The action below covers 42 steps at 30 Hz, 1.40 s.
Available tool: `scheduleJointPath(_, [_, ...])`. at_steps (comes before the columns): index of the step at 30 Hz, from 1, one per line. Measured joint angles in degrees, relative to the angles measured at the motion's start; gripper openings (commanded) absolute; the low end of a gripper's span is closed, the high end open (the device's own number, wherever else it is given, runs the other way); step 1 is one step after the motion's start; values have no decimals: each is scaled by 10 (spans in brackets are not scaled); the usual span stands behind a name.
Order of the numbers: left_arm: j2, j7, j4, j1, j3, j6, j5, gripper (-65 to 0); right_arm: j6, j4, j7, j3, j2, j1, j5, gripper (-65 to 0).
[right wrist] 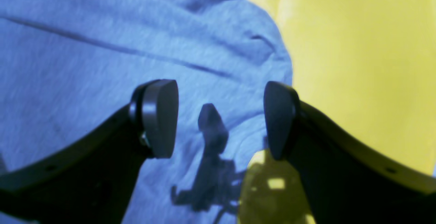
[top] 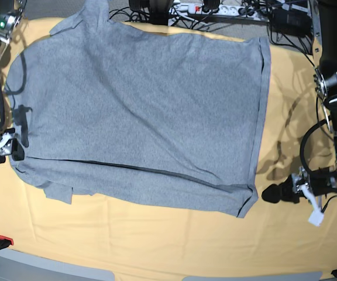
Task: Layout the t-shirt on the table in an organized manner, then fold the t-shirt properly
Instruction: 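Lift the held shirt corner with the right gripper and drag it outward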
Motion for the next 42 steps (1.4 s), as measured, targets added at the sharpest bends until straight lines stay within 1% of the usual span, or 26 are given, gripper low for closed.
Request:
scheduleJointPath(4, [-28, 3, 0, 36, -1, 0, -97, -231, -22, 69, -3, 21, -1, -71, 5, -248])
scheduleJointPath(5, [-33, 0, 0, 43, -1, 0, -109, -233, -23, 82, -7, 34, -3, -88, 15, -248])
scheduleJointPath(9, [-51, 1, 1, 66, -1, 0, -108, -234, -21, 109, -40, 99, -17, -138, 96, -248])
scheduleJointPath(11, [-61, 1, 7, 81, -1, 0, -108, -234, -9, 111, -61, 139, -32, -158, 137, -248])
scheduleJointPath(14, [-76, 1, 27, 109, -2, 0, -108, -234, 10, 111, -114, 199, -62, -189, 192, -248])
scheduleJointPath(16, [-79, 3, 44, 122, -2, 0, -105, -234, 15, 111, -131, 228, -79, -214, 237, -248])
scheduleJointPath(17, [-78, 2, 54, 127, -2, 0, -106, -234, 16, 111, -133, 237, -86, -226, 246, -248])
scheduleJointPath(22, [-77, 1, 95, 151, -2, 0, -108, -234, 16, 111, -133, 252, -115, -285, 252, -248])
scheduleJointPath(25, [-77, 3, 106, 161, -2, 0, -108, -234, 16, 111, -133, 258, -133, -316, 268, -248])
scheduleJointPath(34, [-77, 1, 108, 160, -2, 0, -108, -234, 16, 111, -131, 280, -142, -390, 270, -248])
scheduleJointPath(39, [-77, 1, 108, 160, -2, 0, -108, -234, 16, 111, -148, 285, -154, -436, 322, -248])
scheduleJointPath(42, [-77, 2, 108, 160, -2, 0, -108, -234, 16, 111, -155, 285, -161, -449, 352, -248])
